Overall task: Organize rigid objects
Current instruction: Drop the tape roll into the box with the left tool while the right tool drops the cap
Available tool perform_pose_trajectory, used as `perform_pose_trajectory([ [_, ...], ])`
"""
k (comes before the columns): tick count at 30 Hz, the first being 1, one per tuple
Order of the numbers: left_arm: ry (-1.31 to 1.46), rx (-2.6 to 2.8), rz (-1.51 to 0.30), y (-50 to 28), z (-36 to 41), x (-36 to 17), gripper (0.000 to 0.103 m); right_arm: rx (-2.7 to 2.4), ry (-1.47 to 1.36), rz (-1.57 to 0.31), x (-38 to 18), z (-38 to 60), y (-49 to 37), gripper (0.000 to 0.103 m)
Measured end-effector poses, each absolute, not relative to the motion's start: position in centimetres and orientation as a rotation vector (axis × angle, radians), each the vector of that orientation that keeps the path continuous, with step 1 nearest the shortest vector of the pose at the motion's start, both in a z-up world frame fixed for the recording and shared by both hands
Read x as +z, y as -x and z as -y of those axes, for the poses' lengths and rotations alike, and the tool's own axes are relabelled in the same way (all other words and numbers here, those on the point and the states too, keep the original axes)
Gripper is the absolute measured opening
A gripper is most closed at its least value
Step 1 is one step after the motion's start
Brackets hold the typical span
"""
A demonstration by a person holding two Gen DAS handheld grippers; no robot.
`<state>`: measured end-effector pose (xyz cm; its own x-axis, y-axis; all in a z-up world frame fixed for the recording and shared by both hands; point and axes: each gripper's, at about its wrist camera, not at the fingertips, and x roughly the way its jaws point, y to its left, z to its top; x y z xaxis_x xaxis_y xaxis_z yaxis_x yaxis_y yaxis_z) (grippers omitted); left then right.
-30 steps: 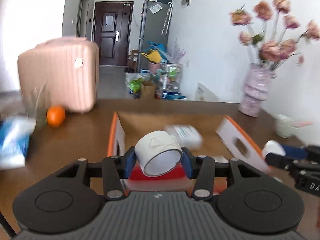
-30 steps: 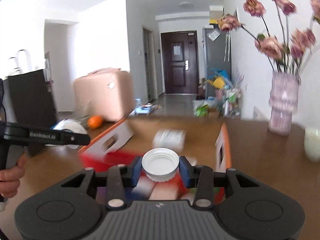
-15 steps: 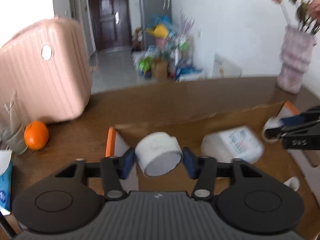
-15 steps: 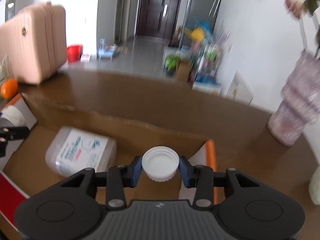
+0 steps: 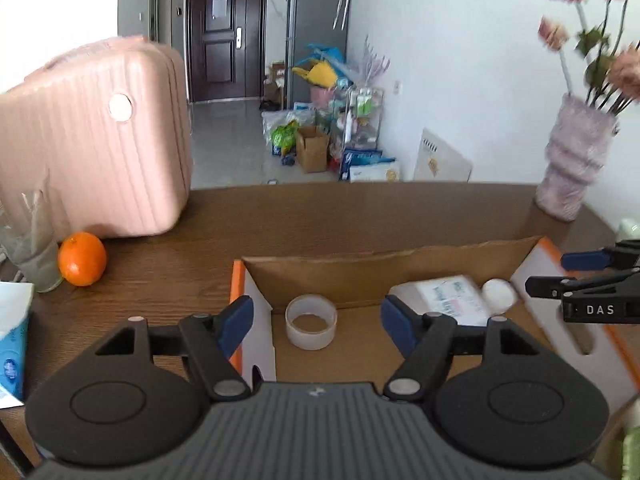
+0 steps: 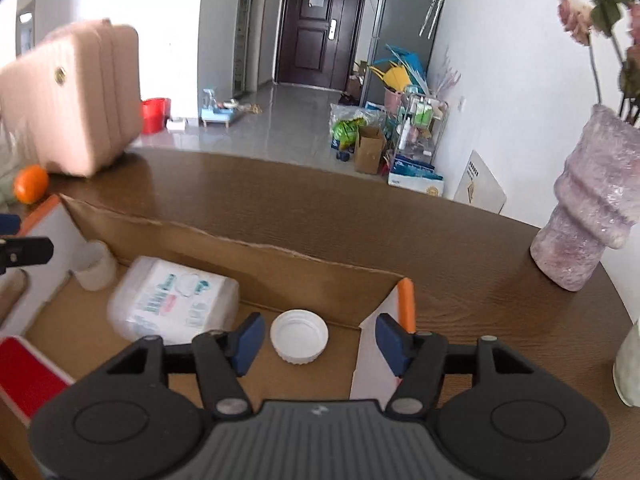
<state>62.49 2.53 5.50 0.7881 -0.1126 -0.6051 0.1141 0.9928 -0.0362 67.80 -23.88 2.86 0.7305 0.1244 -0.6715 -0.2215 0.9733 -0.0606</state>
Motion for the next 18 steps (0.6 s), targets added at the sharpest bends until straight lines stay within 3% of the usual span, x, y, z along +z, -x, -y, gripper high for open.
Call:
perform_pose_trajectory([
  [5, 0.011, -0.103, -0.602, -58.3, -3.3, 9.2, 0.074, 0.229, 0.102, -0.67, 7.4, 25.1, -63.5, 0.063],
  [11, 0.005, -0.072, -0.454, -48.4, -4.4, 14.1, 0.086, 0.285, 0.08, -0.56, 12.0, 26.8, -54.7, 0.07],
  [13, 0.003, -0.055, -0.392, -44.9, -4.7, 15.0, 0.098, 0.312, 0.072, -0.523, 13.0, 27.3, -51.1, 0.073],
  [18, -0.037, -0.014, -0.306, -36.7, -3.7, 15.3, 0.1, 0.391, 0.02, -0.447, 13.6, 28.9, -42.5, 0.077],
])
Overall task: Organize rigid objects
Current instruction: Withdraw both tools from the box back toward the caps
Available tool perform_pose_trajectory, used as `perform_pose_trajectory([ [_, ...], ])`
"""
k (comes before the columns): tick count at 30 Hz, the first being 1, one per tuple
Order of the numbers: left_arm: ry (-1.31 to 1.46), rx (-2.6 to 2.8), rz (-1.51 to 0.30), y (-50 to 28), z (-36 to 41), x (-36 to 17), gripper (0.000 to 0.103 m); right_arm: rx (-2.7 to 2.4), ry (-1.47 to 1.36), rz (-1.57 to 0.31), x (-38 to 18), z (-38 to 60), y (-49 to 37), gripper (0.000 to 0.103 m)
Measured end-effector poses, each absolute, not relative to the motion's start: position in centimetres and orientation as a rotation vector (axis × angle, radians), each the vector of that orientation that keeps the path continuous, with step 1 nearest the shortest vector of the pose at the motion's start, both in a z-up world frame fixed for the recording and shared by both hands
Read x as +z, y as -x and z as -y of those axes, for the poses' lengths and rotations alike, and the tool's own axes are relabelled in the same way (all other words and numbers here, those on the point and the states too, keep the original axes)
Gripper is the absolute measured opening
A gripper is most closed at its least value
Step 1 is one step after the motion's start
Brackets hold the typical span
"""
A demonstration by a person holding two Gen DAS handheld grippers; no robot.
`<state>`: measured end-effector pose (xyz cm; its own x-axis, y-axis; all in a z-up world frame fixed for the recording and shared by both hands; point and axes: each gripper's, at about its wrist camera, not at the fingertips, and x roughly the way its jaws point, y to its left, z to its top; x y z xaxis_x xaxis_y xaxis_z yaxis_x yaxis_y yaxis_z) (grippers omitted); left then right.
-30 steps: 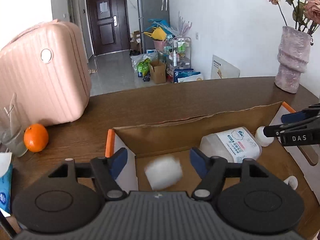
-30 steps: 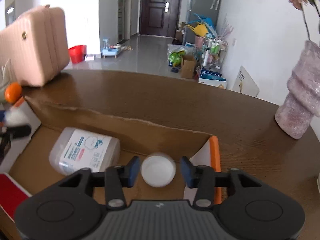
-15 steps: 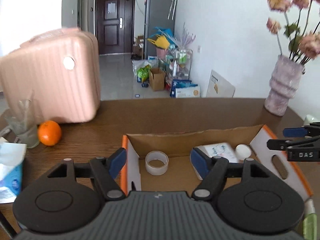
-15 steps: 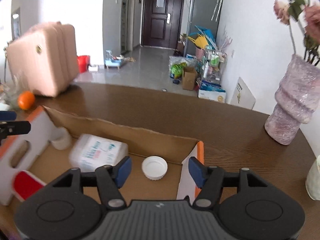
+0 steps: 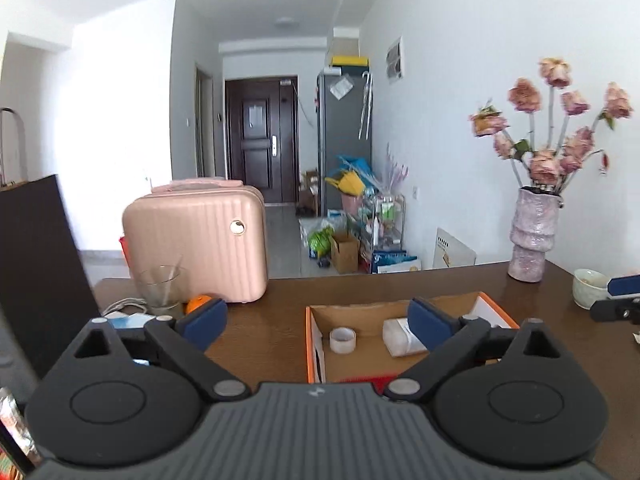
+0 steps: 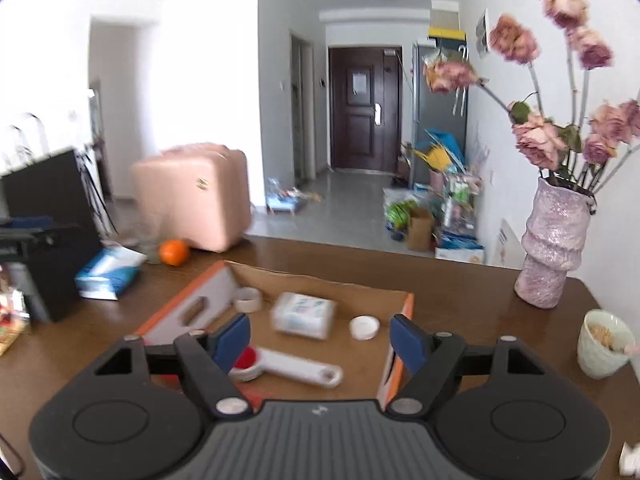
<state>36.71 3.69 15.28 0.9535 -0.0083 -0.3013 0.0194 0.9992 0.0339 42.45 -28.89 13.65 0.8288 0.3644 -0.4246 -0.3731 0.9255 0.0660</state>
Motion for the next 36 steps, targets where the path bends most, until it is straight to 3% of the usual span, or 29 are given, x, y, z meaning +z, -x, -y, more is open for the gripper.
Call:
perform_pose_trajectory([
  [11, 0.035, -0.019, -0.268, -21.9, -2.8, 9.6, 0.103, 0.381, 0.014, -0.28, 9.0, 28.1, -26.1, 0.09],
  [16, -0.091, 0.04, -0.307, -18.2, -2.8, 5.9, 0.103, 0.376, 0.023, -0.301, 4.8, 26.9, -21.1, 0.091],
  [22, 0.002, 0.039, -0.437, -17.1, -4.9, 3.2, 0.103, 0.399, -0.102, -0.415, 1.3, 27.7, -18.8, 0.091],
  [36, -0.061, -0.013, -0.474, -20.1, -2.2, 1.9, 0.103, 0.329, -0.061, -0.464, -0.2, 27.7, -21.0, 0.091],
])
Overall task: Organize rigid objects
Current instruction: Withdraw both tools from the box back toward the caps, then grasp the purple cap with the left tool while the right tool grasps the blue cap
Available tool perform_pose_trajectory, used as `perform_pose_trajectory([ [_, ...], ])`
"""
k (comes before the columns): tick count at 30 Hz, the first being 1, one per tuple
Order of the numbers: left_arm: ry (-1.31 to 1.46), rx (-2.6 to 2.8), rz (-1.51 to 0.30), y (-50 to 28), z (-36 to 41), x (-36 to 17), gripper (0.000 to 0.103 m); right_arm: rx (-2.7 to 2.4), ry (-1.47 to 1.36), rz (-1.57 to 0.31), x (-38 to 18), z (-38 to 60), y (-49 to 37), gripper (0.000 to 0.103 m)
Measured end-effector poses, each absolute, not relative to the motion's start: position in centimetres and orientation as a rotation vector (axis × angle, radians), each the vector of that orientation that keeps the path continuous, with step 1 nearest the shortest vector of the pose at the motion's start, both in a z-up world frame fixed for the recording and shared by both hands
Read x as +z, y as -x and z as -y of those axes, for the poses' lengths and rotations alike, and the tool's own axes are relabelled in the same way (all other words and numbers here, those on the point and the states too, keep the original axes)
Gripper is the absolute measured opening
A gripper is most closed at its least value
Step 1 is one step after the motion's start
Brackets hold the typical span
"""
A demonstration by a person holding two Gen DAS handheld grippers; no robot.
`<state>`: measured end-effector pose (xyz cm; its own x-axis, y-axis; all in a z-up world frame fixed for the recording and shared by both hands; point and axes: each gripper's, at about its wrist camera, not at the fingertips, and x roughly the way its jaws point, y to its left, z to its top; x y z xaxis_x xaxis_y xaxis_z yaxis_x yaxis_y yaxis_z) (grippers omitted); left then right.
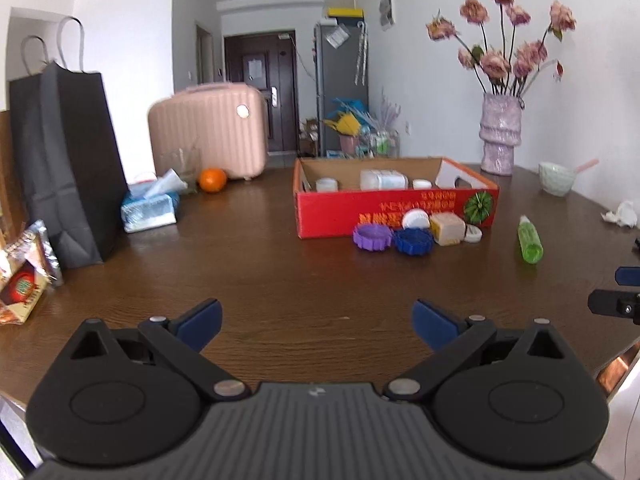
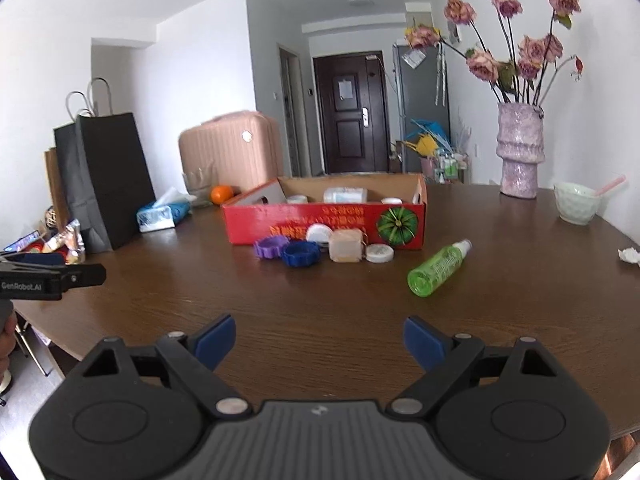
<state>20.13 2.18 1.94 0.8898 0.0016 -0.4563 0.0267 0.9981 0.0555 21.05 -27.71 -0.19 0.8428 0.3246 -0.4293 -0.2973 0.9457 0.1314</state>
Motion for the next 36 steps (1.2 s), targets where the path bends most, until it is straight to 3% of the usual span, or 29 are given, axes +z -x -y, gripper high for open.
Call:
perform_pose_trajectory([
  [17, -0.214, -0.108, -0.562, -39.7, 2.5, -1.7, 0.1, 0.235, -0.049, -0.544, -2.1, 26.4, -29.7, 0.088],
  [20, -0.205, -0.149, -0.589, -42.4, 2.7, -2.5, 0.091, 0.222, -0.024, -0.551, -2.3, 26.1, -30.6, 0.088],
  [25, -0.108, -0.239, -0.652, -45.2, 1.7, -3.6, 0.061, 0.241, -0.007, -0.563, -2.4, 25.3, -33.1, 0.087],
  [27, -0.07, -0.257, -0.655, -45.3, 1.1, -3.8, 0.053, 0.27, 0.003, -0.571, -2.5, 24.3, -34.6, 0.084],
  [36, 0.077, -0.148, -0.625, -38.7, -4.5, -2.8, 0.053, 0.371, 0.088, -0.614, -2.8, 17.5, -41.8, 0.081],
])
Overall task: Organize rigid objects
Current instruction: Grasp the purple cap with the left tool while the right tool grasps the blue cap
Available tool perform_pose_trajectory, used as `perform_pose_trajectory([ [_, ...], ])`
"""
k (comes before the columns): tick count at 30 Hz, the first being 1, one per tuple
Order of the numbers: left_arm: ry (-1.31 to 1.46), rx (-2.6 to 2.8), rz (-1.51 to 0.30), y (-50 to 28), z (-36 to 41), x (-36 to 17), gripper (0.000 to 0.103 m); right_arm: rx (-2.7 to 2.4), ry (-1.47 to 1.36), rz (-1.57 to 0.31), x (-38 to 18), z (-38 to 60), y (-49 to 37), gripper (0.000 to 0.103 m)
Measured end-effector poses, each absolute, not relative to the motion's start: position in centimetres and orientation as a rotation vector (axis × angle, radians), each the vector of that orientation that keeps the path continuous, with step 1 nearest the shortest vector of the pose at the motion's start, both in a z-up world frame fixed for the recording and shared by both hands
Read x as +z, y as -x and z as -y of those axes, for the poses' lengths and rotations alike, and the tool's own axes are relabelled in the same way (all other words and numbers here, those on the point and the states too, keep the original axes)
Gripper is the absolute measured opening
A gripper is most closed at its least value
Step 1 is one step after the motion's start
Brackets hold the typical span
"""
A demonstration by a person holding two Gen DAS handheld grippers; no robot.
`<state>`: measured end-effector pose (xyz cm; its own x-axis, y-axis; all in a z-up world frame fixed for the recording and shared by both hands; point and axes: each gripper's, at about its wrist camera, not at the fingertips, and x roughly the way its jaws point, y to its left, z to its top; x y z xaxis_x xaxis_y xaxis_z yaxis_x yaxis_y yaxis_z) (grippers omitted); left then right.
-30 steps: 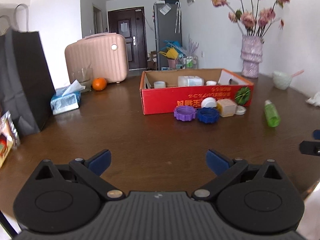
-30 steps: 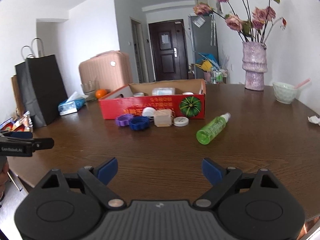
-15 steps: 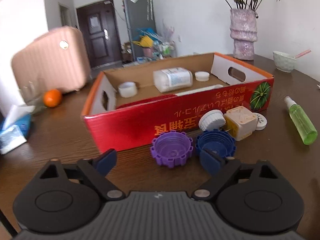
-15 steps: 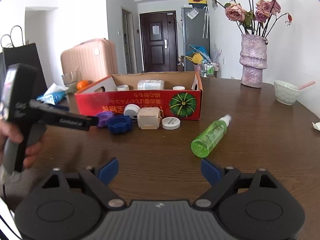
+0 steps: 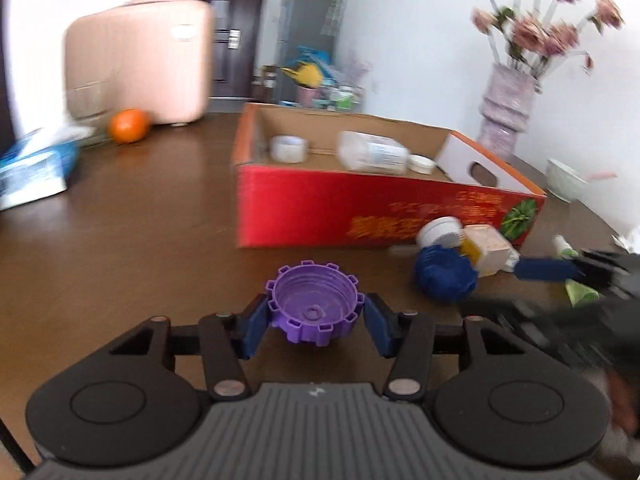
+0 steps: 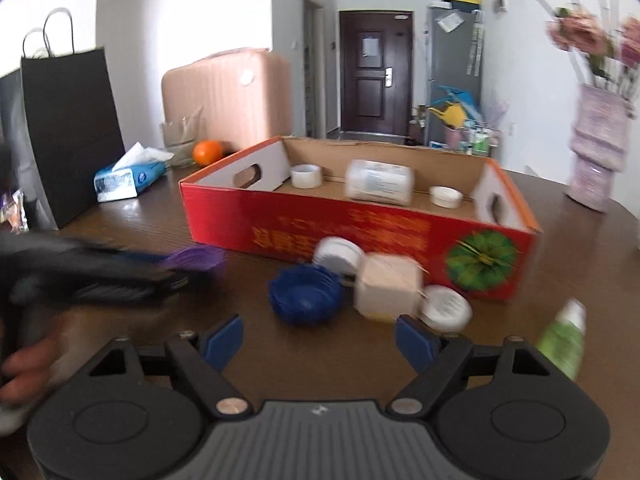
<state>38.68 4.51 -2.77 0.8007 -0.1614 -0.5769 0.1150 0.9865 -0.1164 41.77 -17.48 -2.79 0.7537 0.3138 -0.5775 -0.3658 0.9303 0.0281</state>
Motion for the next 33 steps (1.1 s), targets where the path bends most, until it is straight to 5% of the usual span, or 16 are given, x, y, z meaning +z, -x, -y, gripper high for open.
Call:
perform_pose_trajectory([
  [4, 0.093, -0.045, -0.623, -35.4, -6.9, -2.5, 0.053, 0.34, 0.078, -0.656, -3.5, 15.2, -44.1, 0.072],
  [6, 0.118, -0.02, -0.634, -34.5, -7.7, -2.5, 0.053, 0.348, 0.062, -0.668, -4.0, 14.8, -44.4, 0.048],
  [7, 0.13, -0.006, -0.641, -34.2, -8.1, -2.4, 0.053, 0.344, 0.068, -0.674, -4.1, 14.6, -44.4, 0.045],
  [33, 0.007, -0.117, -0.527, -22.2, 0.8, 3.4, 0.053, 0.278, -0.052, -0.514, 0.7, 27.2, -23.5, 0.045],
])
